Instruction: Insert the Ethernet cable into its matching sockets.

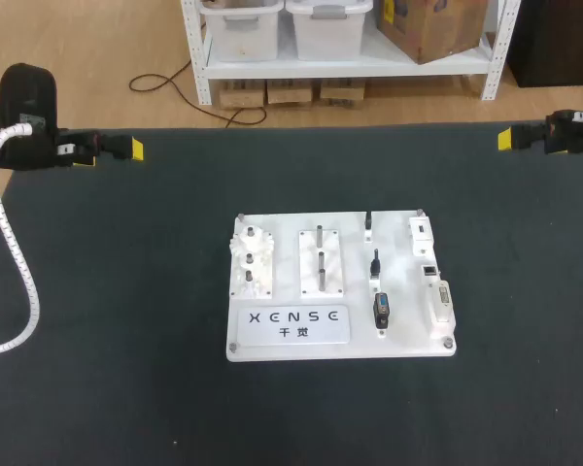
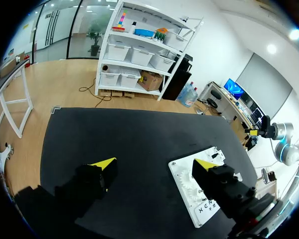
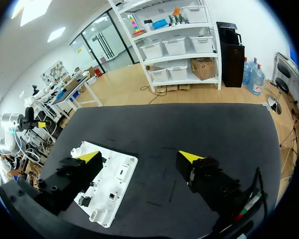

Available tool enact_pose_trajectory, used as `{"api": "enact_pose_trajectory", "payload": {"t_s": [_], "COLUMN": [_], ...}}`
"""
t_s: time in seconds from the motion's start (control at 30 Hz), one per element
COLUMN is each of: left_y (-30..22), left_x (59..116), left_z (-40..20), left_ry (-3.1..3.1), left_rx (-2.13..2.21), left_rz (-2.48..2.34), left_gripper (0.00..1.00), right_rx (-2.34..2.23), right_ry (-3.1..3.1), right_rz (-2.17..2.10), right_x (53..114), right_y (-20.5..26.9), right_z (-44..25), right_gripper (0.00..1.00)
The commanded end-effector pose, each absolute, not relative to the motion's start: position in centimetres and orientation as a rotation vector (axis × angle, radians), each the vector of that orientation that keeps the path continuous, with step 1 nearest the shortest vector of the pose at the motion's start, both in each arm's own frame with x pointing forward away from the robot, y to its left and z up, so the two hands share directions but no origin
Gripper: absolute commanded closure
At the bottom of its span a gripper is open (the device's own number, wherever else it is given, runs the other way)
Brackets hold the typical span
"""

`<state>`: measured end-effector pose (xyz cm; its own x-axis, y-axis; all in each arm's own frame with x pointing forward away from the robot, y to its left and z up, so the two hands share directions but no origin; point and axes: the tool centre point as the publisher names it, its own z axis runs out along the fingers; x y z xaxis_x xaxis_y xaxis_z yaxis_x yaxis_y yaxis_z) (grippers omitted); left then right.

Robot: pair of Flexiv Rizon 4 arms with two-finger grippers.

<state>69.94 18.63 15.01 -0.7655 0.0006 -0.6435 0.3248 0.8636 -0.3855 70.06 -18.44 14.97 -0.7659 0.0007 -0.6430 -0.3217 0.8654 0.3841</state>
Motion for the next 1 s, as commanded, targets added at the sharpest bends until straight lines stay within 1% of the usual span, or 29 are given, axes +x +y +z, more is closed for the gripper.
{"api": "enact_pose_trajectory", "payload": {"t_s": [0.03,0.5,0.63,0.77,1.0], "left_y": [18.5,18.5,17.3,15.4,12.4], "left_x": [70.0,70.0,69.7,69.3,68.0], "left_z": [15.1,15.1,16.3,17.3,17.4], "left_ry": [2.38,2.38,2.252,2.083,1.769], "left_rx": [0.231,0.231,0.423,0.712,1.108], "left_rz": [-0.631,-0.631,-0.657,-0.682,-0.852], "left_gripper": [0.0,0.0,0.0,0.0,0.0], "right_rx": [-0.233,-0.233,-0.233,-0.233,-0.233], "right_ry": [2.373,2.373,2.373,2.373,2.373], "right_rz": [0.64,0.64,0.64,0.64,0.64], "right_x": [70.1,70.1,70.1,70.1,70.1], "right_y": [-18.5,-18.5,-18.5,-18.5,-18.5], "right_z": [15.0,15.0,15.0,15.0,15.0], "right_gripper": [0.0,0.0,0.0,0.0,0.0]}}
